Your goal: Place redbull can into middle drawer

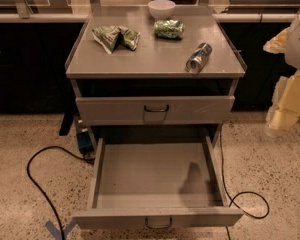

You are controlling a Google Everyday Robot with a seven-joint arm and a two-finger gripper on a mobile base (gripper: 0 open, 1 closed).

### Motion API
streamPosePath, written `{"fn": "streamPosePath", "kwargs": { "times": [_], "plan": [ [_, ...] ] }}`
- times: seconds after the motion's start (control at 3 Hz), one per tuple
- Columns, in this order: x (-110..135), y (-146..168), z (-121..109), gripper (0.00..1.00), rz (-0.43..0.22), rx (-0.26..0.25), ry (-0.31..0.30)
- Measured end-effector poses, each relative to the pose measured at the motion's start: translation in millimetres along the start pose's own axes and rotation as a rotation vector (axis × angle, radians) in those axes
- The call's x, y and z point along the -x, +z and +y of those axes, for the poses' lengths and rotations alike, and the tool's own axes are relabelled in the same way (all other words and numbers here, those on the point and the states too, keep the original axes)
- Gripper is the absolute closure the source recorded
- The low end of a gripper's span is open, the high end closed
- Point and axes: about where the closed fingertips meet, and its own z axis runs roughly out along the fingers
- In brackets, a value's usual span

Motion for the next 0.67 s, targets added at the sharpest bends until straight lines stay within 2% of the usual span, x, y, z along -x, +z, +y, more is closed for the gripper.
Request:
{"fn": "streamPosePath", "kwargs": {
  "times": [0.33, 0.67],
  "plan": [
    [0, 0, 0, 0.0, 0.0, 0.0, 0.0],
    [5, 0, -10, 0.0, 0.04, -0.036, -0.042]
  ]
}}
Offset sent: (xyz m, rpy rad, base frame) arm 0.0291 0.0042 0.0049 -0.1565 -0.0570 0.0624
